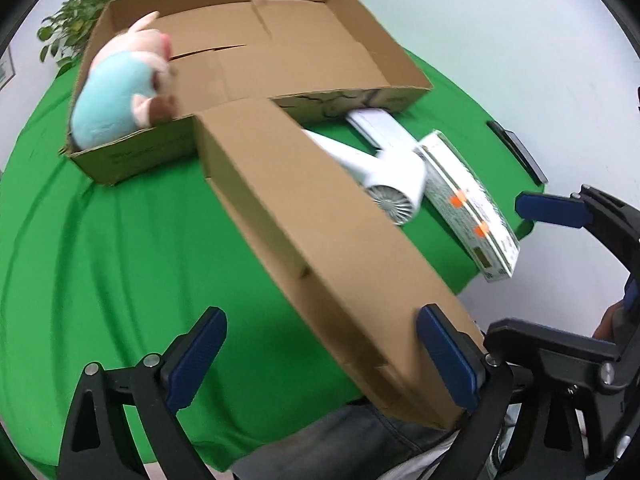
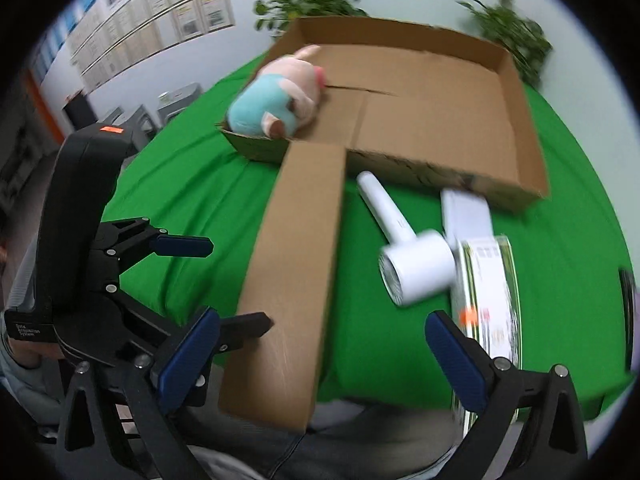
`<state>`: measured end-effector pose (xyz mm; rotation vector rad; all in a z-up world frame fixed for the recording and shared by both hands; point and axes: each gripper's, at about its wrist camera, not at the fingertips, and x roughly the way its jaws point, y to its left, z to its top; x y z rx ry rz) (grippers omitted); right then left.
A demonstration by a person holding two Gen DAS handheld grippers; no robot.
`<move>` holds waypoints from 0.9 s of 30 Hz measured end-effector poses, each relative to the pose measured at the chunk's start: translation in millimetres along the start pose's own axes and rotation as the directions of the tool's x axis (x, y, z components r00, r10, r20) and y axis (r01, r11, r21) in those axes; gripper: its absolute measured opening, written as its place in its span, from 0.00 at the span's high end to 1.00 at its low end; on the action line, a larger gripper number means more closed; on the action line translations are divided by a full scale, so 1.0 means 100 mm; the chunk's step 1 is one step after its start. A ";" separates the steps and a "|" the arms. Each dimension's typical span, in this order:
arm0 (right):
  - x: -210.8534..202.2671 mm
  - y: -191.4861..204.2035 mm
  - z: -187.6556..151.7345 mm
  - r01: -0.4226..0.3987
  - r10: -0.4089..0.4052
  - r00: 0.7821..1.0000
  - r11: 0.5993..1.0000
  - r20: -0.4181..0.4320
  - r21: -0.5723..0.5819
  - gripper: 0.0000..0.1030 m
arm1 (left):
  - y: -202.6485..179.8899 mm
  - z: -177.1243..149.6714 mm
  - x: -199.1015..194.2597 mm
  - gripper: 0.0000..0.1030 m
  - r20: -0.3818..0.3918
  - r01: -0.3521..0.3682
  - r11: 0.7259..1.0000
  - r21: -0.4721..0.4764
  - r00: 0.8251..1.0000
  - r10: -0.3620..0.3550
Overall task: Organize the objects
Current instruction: 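Grasp the long cardboard divider insert with the right tool and lift it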
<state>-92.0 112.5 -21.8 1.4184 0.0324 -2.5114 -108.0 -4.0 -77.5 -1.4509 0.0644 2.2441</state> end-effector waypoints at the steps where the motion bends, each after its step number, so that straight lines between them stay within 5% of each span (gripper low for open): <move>1: -0.02 -0.02 -0.03 -0.013 0.013 1.000 1.000 0.001 0.015 0.01 | -0.06 0.00 0.00 0.06 -0.003 0.005 1.000 0.009 1.000 -0.005; 13: -0.16 -0.21 -0.15 -0.042 0.042 0.999 0.998 0.005 0.055 0.01 | -0.12 0.01 0.08 0.06 0.003 0.038 0.999 0.023 0.999 -0.038; 18: -0.12 -0.23 -0.10 -0.078 0.076 0.997 0.994 0.027 0.070 0.01 | 0.19 -0.04 -0.07 0.06 0.068 0.086 0.995 -0.042 0.994 -0.083; 27: 0.19 0.07 -0.06 -0.144 0.144 0.990 0.990 -0.001 0.009 0.01 | 0.95 -0.14 -0.20 0.07 0.173 0.327 0.914 -0.241 0.941 -0.291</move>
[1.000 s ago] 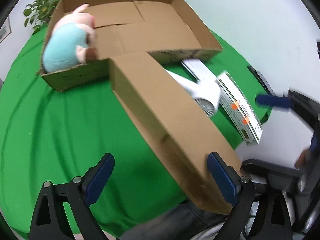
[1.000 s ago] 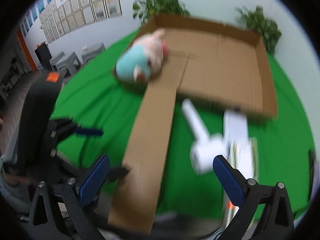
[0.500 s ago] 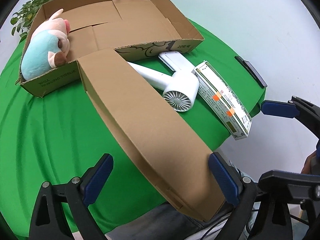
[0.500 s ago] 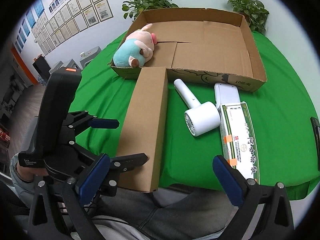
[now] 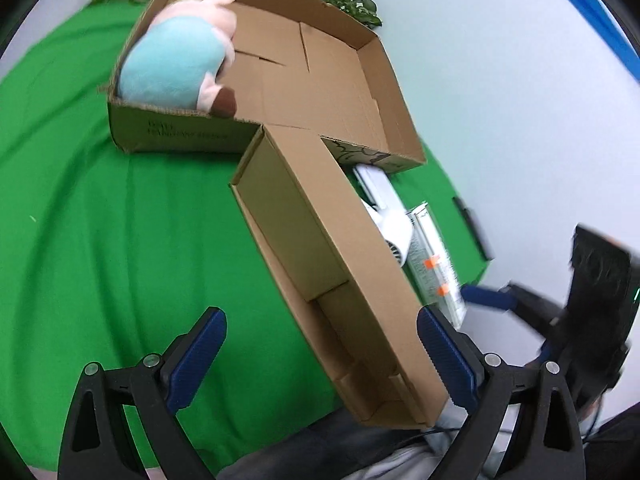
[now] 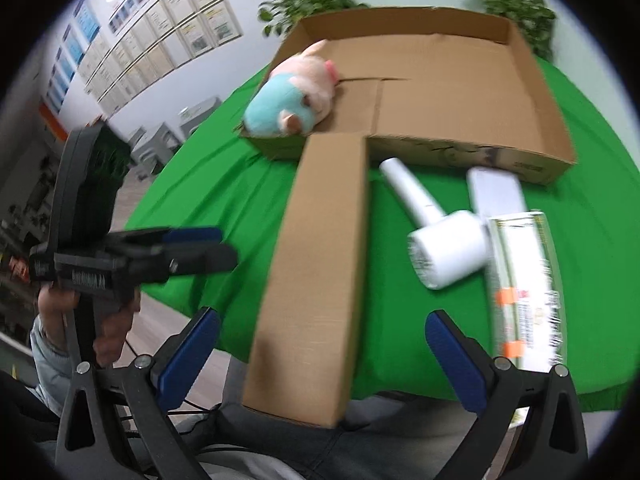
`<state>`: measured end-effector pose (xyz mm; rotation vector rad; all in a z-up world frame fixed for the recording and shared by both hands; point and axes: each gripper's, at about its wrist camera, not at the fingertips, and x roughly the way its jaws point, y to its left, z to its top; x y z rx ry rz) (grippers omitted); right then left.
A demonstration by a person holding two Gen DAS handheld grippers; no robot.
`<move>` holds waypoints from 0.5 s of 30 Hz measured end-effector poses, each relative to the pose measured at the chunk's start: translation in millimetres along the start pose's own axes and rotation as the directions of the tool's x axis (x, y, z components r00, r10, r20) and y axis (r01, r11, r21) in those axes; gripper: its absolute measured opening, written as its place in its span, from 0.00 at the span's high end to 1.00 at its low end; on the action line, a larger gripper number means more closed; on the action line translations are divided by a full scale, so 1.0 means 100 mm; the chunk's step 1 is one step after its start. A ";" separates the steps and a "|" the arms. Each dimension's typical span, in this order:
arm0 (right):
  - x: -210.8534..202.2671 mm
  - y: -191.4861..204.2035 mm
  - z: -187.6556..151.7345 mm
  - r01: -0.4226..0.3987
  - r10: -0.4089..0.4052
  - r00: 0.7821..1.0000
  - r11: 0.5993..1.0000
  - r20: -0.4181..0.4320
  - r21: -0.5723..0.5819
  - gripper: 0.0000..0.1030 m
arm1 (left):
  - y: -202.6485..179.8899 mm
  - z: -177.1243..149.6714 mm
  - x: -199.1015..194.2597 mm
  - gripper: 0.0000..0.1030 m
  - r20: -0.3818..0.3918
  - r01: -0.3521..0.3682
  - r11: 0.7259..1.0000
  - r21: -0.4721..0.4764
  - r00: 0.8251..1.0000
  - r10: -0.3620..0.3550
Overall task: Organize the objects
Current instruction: 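Grasp the long cardboard divider insert with the right tool and lift it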
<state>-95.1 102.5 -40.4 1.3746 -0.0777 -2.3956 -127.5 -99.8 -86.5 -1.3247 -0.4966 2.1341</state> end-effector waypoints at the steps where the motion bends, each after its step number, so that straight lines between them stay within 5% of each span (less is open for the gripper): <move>1: 0.04 0.04 0.00 -0.003 0.003 1.000 1.000 -0.004 -0.010 0.01 | 0.03 0.01 0.03 0.07 0.000 0.033 0.999 -0.017 0.999 -0.033; 5: 0.18 0.17 -0.04 0.076 -0.077 0.997 0.994 -0.007 -0.075 0.03 | 0.03 0.00 0.17 0.07 -0.016 0.084 0.996 -0.033 0.996 -0.085; 7: 0.21 0.17 -0.07 0.093 -0.094 0.996 0.991 -0.006 -0.091 0.18 | 0.01 -0.01 0.20 0.08 -0.020 0.083 0.996 -0.029 0.996 -0.084; 8: 0.24 0.14 -0.09 0.088 -0.090 0.996 0.993 -0.014 -0.085 0.38 | 0.00 -0.02 0.21 0.09 -0.018 0.079 0.997 -0.025 0.997 -0.080; 15: 0.20 -0.12 -0.13 -0.062 0.059 0.997 0.996 0.045 0.059 0.39 | 0.12 -0.11 0.10 0.15 0.013 0.070 0.996 -0.053 0.998 -0.069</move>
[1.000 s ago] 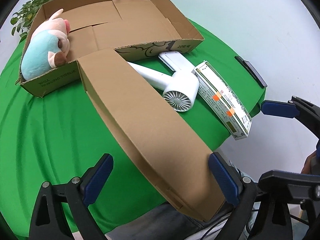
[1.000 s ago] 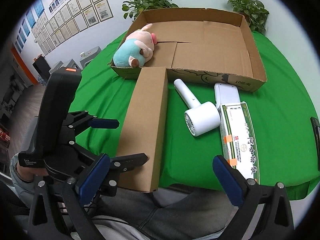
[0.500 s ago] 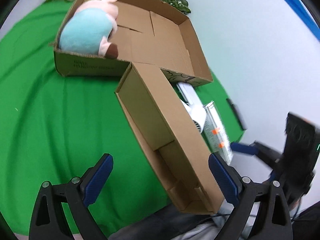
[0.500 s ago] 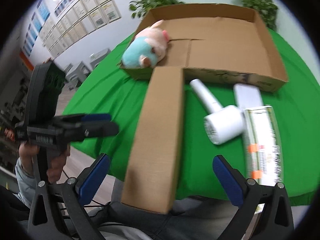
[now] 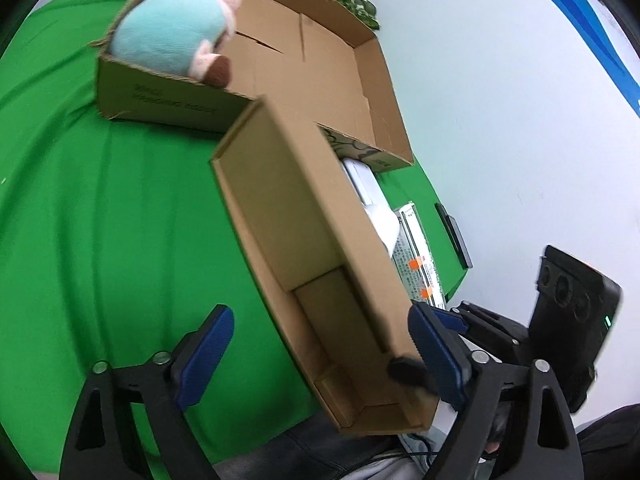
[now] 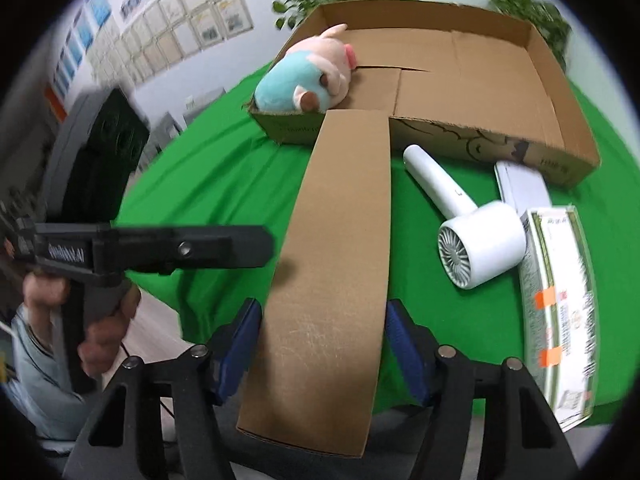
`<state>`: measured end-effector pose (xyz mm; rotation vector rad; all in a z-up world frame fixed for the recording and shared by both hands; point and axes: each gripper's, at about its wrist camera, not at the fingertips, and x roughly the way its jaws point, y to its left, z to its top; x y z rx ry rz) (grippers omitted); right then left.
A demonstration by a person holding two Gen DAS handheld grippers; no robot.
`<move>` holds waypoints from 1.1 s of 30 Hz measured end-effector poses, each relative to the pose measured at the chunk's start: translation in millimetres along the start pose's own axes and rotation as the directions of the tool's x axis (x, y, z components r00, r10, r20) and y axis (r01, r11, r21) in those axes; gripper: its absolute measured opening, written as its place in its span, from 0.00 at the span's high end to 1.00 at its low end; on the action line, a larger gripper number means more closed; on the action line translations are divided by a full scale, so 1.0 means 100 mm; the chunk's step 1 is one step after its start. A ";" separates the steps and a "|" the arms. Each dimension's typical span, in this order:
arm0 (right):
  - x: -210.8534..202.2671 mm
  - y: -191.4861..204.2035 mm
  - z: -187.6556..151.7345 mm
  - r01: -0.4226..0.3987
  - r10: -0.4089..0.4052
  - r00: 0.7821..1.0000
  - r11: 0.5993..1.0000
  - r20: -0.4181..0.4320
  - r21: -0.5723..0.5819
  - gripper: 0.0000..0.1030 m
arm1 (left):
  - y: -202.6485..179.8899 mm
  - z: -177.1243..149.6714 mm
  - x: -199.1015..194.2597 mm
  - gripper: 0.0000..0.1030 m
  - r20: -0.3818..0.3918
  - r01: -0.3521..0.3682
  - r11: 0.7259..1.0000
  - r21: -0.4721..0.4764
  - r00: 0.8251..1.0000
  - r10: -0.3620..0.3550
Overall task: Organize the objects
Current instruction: 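Grasp the long cardboard divider insert with the right tool and lift it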
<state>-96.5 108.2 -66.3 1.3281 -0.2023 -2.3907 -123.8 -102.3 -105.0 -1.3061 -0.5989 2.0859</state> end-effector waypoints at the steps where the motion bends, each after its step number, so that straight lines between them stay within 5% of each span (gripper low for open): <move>1: 0.00 -0.08 0.00 -0.054 0.054 0.999 0.997 0.007 0.054 0.39 | 0.02 -0.02 -0.03 0.15 0.005 -0.010 1.000 -0.005 1.000 0.011; 6: 0.15 -0.34 -0.07 -0.307 0.311 0.950 0.919 0.025 0.247 0.39 | 0.03 -0.12 -0.11 0.20 0.023 -0.053 0.999 0.007 0.998 0.053; 9: 0.20 -0.44 -0.11 -0.348 0.353 0.935 0.889 0.039 0.299 0.39 | 0.02 -0.17 -0.09 0.28 0.014 -0.090 0.996 0.013 0.996 0.090; 13: 0.02 -0.51 -0.08 -0.196 0.185 0.981 0.941 0.064 0.275 0.18 | 0.02 -0.20 0.03 0.39 -0.017 -0.150 0.989 -0.001 0.989 0.150; 20: -0.04 -0.34 -0.03 0.086 -0.092 0.995 0.990 0.048 0.112 0.21 | -0.27 -0.22 0.31 0.46 -0.061 -0.220 0.972 0.077 0.972 0.225; 22: 0.01 -0.27 -0.05 0.148 -0.150 0.988 0.987 0.034 0.063 0.31 | -0.31 -0.23 0.39 0.57 -0.077 -0.240 0.967 0.088 0.966 0.247; 26: 0.16 -0.22 -0.05 0.226 -0.226 0.974 0.974 0.007 -0.002 0.76 | -0.31 -0.29 0.38 0.67 -0.082 -0.241 0.966 0.092 0.965 0.248; 30: 0.27 -0.15 -0.05 0.240 -0.241 0.971 0.970 -0.006 -0.032 0.90 | -0.39 -0.28 0.40 0.71 -0.065 -0.264 0.957 0.120 0.960 0.273; 33: 0.34 -0.09 -0.04 0.259 -0.261 0.965 0.964 -0.016 -0.055 0.91 | -0.42 -0.25 0.43 0.73 -0.052 -0.277 0.953 0.124 0.957 0.285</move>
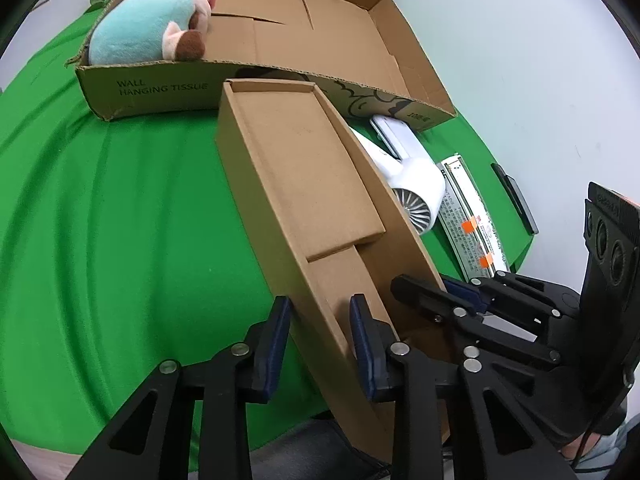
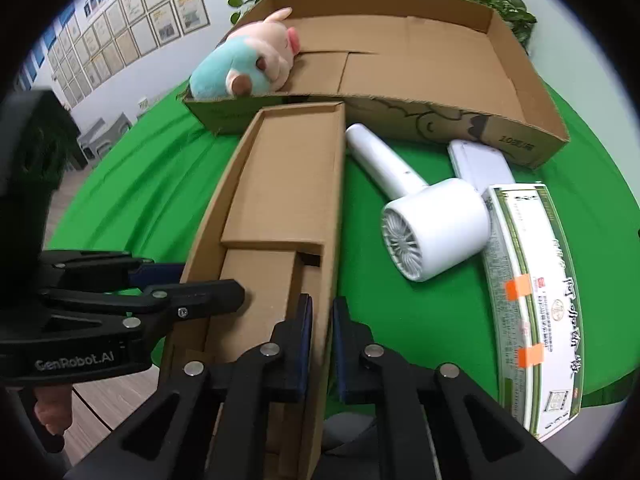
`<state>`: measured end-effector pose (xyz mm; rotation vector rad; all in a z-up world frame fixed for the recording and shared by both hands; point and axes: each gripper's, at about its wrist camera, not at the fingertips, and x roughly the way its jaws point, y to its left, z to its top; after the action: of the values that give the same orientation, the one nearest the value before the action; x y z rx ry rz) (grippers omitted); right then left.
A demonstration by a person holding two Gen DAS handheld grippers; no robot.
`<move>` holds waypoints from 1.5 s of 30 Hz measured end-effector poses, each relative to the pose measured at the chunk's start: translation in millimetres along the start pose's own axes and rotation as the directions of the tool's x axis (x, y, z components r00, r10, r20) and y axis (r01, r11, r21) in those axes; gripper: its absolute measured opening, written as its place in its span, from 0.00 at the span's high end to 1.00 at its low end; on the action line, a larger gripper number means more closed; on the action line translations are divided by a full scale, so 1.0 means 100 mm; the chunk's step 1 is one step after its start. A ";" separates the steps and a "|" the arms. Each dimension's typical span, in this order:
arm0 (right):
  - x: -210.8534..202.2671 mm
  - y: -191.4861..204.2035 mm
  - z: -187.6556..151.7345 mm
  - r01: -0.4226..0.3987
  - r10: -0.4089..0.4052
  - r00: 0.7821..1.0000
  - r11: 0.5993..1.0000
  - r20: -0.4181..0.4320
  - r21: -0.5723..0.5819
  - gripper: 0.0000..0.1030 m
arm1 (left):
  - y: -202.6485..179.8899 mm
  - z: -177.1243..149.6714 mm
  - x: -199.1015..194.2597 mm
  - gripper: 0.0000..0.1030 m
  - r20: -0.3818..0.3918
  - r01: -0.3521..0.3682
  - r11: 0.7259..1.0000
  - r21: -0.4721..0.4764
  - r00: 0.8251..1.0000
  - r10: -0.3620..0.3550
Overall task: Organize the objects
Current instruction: 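Grasp the long cardboard divider insert with the right tool and lift it, then carry the cardboard divider into the box and lower it beside the pig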
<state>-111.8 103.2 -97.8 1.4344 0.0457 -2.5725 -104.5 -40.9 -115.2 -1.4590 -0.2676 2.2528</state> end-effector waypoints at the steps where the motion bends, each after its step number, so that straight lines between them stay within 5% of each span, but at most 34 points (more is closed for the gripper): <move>1: 0.00 0.01 0.00 0.001 -0.001 1.000 1.000 0.000 -0.002 0.91 | -0.03 0.03 0.04 0.74 0.006 -0.010 1.000 0.004 1.000 0.010; 5: -0.02 0.07 -0.01 0.015 -0.015 1.000 1.000 0.009 -0.023 0.91 | -0.08 0.03 0.00 0.77 0.041 -0.045 0.999 0.020 0.998 0.044; 11: -0.32 0.22 0.08 0.067 -0.057 0.990 0.995 0.132 -0.069 0.91 | -0.20 0.04 -0.40 0.78 0.172 -0.084 0.995 0.058 0.982 0.073; 24: -0.76 0.28 0.53 0.088 -0.060 0.939 0.994 0.337 -0.067 0.91 | -0.47 0.31 -1.13 0.80 0.394 -0.164 0.980 0.113 0.913 0.107; 36: -0.81 0.19 0.76 0.092 -0.066 0.917 0.995 0.394 -0.048 0.91 | -0.63 0.58 -1.30 0.80 0.451 -0.174 0.975 0.137 0.888 0.095; 45: -0.69 0.07 0.97 0.102 -0.080 0.914 0.994 0.397 -0.034 0.91 | -0.55 0.91 -1.14 0.80 0.445 -0.163 0.974 0.155 0.892 0.079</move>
<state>-156.5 95.4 12.1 0.8879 0.1246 -2.8616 -132.6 -38.2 38.0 -0.8816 -0.0926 2.6115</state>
